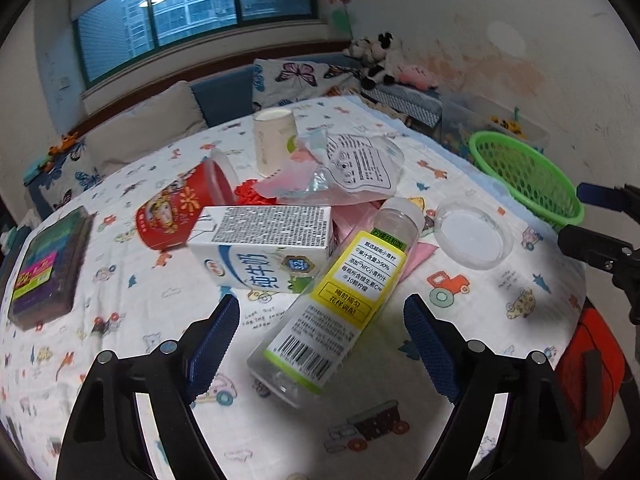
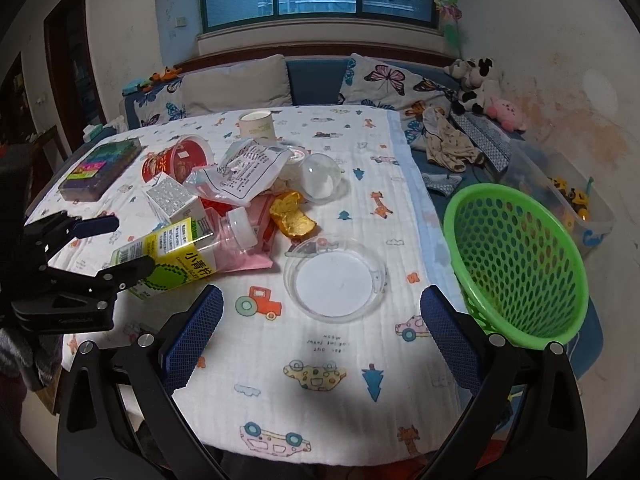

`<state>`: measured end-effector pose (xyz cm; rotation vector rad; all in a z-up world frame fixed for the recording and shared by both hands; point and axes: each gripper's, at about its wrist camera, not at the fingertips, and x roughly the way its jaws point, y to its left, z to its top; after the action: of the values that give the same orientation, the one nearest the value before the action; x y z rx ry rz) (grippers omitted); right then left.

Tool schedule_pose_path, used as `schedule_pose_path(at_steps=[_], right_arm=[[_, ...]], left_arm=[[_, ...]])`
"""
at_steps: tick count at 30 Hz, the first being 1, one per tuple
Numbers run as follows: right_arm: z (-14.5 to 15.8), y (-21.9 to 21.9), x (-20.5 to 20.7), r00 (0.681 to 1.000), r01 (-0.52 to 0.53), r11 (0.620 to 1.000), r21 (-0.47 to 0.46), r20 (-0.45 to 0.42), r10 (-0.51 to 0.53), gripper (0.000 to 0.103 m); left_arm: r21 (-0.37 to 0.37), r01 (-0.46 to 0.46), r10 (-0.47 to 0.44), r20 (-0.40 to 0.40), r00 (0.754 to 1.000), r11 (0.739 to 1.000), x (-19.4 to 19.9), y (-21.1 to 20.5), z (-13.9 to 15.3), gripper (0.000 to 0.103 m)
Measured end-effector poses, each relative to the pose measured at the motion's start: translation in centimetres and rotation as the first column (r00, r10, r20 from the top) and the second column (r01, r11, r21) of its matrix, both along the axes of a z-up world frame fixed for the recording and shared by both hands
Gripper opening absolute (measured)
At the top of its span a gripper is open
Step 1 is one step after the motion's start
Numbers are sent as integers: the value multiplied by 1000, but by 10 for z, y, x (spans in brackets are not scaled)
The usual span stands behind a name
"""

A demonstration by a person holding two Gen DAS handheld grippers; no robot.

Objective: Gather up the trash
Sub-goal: 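Grasp the yellow-labelled juice bottle with the left tool while the right tool grasps the clear lid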

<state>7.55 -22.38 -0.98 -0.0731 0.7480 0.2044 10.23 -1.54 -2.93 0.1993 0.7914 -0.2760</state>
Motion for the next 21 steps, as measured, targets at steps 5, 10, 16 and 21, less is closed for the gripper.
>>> schedule_pose_path(at_steps=[5, 10, 16, 21], right_arm=[[-13, -6, 7, 1000, -3, 1000, 0, -28, 3, 97], [-31, -16, 23, 997, -3, 1000, 26, -74, 5, 97], [-47, -22, 41, 993, -27, 999, 47, -111, 32, 99], [-60, -22, 55, 987, -53, 998, 42, -147, 58, 99]], left_arm=[[5, 27, -27, -29, 999, 1000, 12, -5, -7, 77], [-12, 38, -39, -54, 998, 999, 21, -6, -14, 74], [-40, 55, -58, -81, 995, 998, 28, -7, -18, 71], [-40, 78, -81, -93, 992, 996, 31, -11, -21, 70]])
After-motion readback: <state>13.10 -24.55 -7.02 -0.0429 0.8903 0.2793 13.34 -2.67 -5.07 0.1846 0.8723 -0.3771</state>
